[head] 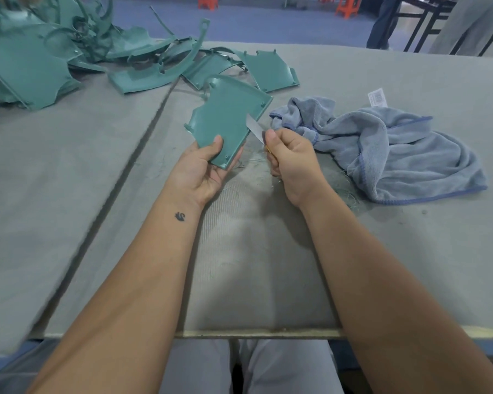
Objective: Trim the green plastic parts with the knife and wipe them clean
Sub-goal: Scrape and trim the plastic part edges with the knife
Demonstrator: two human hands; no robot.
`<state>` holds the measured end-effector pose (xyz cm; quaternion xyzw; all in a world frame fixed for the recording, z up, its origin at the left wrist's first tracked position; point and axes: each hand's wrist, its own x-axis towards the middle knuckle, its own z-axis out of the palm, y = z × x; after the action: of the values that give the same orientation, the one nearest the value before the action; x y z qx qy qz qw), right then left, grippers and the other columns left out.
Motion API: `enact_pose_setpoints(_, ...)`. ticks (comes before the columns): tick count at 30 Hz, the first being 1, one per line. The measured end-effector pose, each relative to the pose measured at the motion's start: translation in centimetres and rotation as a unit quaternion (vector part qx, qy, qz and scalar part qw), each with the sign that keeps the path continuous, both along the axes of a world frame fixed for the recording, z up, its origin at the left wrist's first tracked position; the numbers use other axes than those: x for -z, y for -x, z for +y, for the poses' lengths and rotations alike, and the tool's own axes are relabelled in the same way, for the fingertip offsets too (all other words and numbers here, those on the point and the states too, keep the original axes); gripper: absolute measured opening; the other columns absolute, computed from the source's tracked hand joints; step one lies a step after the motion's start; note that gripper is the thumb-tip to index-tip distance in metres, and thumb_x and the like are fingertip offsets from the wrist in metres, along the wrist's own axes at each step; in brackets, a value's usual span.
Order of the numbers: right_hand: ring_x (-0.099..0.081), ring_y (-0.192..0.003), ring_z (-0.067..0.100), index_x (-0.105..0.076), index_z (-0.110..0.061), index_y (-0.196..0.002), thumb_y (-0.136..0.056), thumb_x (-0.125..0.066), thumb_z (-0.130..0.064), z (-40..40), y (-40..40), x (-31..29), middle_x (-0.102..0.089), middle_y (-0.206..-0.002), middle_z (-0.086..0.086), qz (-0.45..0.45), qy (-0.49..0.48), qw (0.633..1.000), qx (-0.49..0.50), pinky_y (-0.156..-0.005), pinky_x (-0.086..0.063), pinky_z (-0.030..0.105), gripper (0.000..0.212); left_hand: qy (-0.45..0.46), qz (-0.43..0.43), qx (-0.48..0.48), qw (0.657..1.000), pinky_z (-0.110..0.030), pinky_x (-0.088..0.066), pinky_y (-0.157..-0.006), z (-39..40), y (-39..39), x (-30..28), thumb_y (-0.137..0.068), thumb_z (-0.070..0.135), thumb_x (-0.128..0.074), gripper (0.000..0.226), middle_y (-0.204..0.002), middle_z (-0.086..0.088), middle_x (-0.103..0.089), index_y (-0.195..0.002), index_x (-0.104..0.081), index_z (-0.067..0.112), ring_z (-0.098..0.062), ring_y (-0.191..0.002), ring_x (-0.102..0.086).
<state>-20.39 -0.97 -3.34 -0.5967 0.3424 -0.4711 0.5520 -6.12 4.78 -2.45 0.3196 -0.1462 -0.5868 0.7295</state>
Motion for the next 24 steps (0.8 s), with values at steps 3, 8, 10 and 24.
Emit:
enact_pose_setpoints(3, -0.024, -0.047, 0.009, -0.046, -0.017, -0.065, -0.100, -0.050, -0.020, -0.1, -0.1, 0.2, -0.034, -0.052, -0.005, -0.023, -0.020, 1.000, 0.006, -0.043, -0.023, 0.020, 0.036, -0.003, 0.005, -0.006, 1.000, -0.029, -0.060, -0.060, 0.0, 0.0, -0.1, -0.099, 0.000, -0.045, 0.016, -0.085, -0.014, -0.074, -0.107, -0.057, 0.005, -0.024, -0.071, -0.073)
enact_pose_setpoints(8, -0.023, -0.044, 0.008, -0.049, -0.014, -0.068, -0.101, -0.049, -0.021, -0.4, 0.0, -0.1, -0.034, -0.053, -0.003, -0.091, -0.074, 0.992, 0.049, -0.042, -0.021, 0.020, 0.033, -0.008, 0.009, 0.001, 1.000, -0.030, -0.060, -0.059, 0.0, -0.1, 0.0, -0.098, -0.002, -0.046, 0.016, -0.085, -0.015, -0.074, -0.108, -0.057, 0.004, -0.026, -0.071, -0.074)
enact_pose_setpoints(10, -0.023, -0.043, 0.007, -0.049, -0.013, -0.069, -0.101, -0.049, -0.022, -0.5, 0.0, -0.2, -0.034, -0.053, -0.002, -0.106, -0.081, 0.989, 0.059, -0.041, -0.021, 0.020, 0.033, -0.010, 0.011, 0.002, 1.000, -0.030, -0.060, -0.058, 0.0, -0.1, 0.0, -0.098, -0.002, -0.046, 0.016, -0.086, -0.016, -0.074, -0.110, -0.056, 0.004, -0.027, -0.072, -0.074)
enact_pose_setpoints(24, -0.032, -0.049, 0.005, -0.047, -0.020, -0.079, -0.101, -0.047, -0.030, 0.0, 0.6, -1.0, -0.042, -0.068, -0.006, 0.008, -0.043, 0.998, 0.053, -0.042, -0.030, 0.017, 0.024, -0.037, 0.055, -0.029, 0.997, -0.045, -0.061, -0.061, -0.1, -0.4, 0.0, -0.096, -0.005, -0.046, 0.021, -0.101, -0.017, -0.066, -0.110, -0.057, 0.005, -0.033, -0.078, -0.072)
